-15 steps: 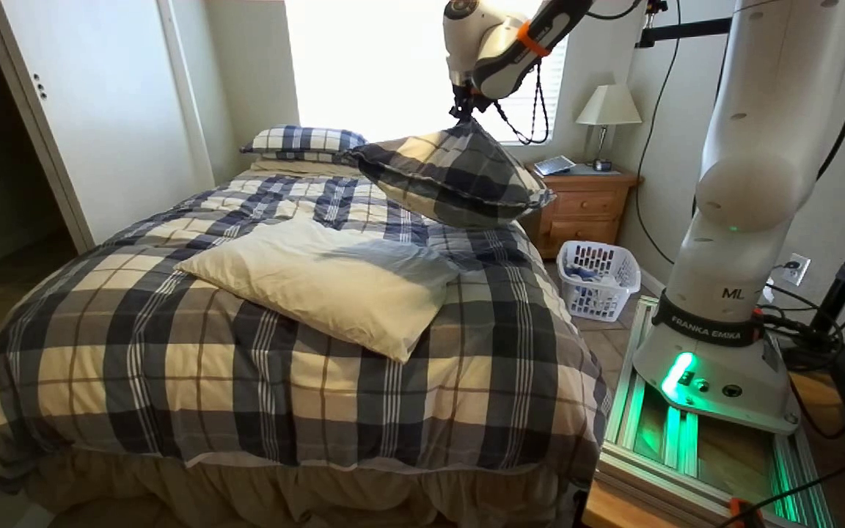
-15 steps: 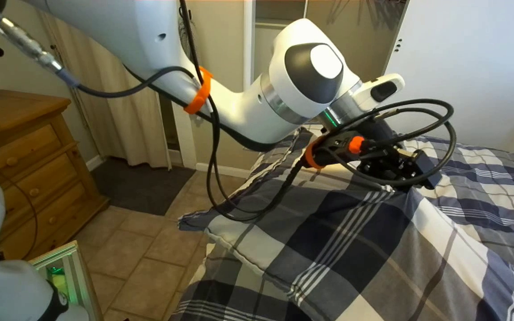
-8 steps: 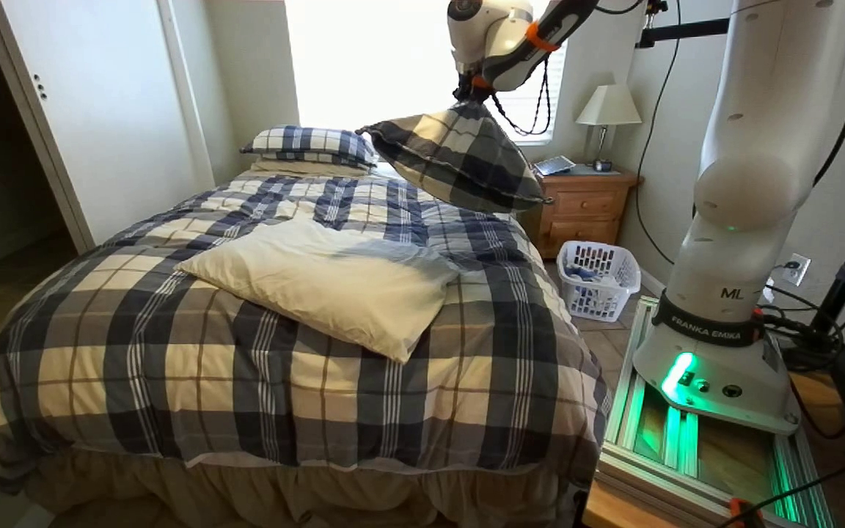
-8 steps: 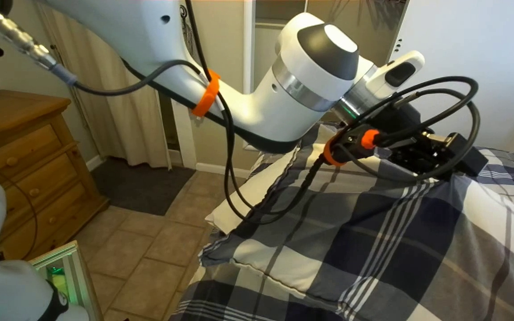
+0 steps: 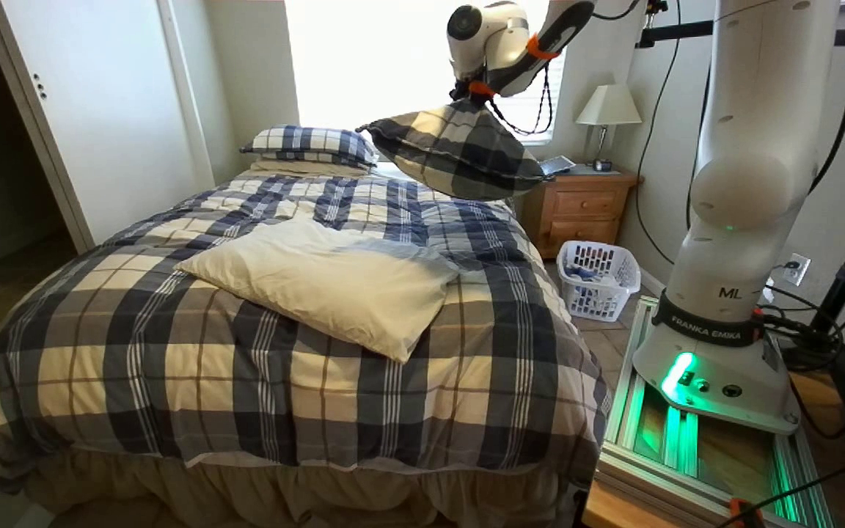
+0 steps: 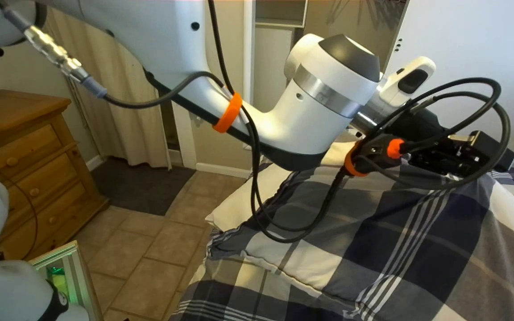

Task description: Move the top pillow to the right, then move the white pillow to the left

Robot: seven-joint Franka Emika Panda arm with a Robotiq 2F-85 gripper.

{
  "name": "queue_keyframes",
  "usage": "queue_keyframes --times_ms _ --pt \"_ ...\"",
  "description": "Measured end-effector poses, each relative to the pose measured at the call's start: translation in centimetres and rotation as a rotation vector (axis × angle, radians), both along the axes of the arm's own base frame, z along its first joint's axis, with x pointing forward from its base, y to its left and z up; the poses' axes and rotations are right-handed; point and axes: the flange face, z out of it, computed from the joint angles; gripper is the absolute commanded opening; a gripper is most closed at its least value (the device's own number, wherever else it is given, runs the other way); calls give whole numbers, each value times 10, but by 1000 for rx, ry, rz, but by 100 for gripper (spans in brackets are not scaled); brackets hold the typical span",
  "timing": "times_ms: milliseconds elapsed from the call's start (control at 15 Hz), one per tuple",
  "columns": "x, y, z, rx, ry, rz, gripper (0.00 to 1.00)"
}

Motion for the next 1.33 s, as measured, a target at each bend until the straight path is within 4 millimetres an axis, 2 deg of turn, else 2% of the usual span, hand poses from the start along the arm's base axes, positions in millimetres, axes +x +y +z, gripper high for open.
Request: queue_keyframes --times_ms 533,867,933,1067,1333 --pt "8 -8 -23 75 -29 95 0" --pt "9 -23 -33 99 -36 105 0" --pt "9 -26 -34 101 -38 104 27" --pt "9 -31 -35 107 -45 103 34" --pt "17 -37 -3 69 -99 115 63"
